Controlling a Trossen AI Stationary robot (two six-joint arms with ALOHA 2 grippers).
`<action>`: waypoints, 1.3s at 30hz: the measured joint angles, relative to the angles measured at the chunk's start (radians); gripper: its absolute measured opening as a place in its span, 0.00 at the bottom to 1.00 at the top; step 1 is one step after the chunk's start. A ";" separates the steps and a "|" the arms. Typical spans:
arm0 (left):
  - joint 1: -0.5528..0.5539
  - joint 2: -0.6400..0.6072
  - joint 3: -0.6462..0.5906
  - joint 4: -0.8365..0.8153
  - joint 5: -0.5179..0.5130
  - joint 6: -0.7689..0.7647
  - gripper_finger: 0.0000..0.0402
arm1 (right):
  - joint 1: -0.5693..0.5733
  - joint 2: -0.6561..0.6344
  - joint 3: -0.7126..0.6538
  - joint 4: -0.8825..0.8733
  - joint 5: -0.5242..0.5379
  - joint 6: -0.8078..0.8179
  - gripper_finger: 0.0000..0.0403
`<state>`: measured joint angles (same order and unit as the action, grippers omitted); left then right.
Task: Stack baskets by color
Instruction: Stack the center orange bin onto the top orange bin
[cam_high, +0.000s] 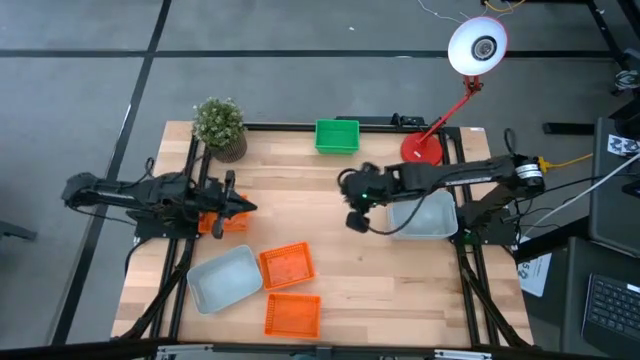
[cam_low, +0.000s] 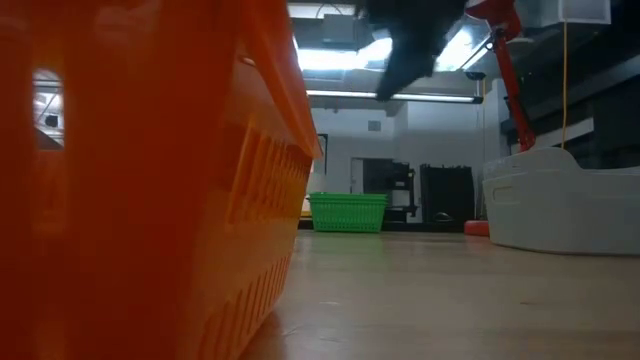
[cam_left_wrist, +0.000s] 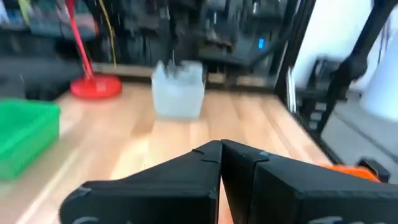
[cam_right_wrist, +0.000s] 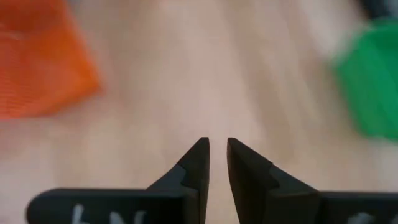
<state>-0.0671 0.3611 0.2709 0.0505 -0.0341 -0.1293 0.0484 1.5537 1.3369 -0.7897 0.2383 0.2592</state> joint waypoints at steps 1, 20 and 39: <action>-0.001 0.064 0.040 -0.027 0.000 -0.007 0.00 | 0.007 -0.020 0.000 -0.042 0.044 0.038 0.14; -0.002 0.785 0.470 -0.331 0.124 -0.009 0.14 | 0.292 -0.191 0.000 -0.393 0.373 0.504 0.14; -0.112 0.979 0.470 -0.264 0.122 -0.253 0.28 | 0.405 -0.190 -0.213 -0.369 0.396 0.789 0.14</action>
<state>-0.1794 1.3401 0.7410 -0.2135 0.0879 -0.3826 0.4534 1.3636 1.1236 -1.1591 0.6342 1.0486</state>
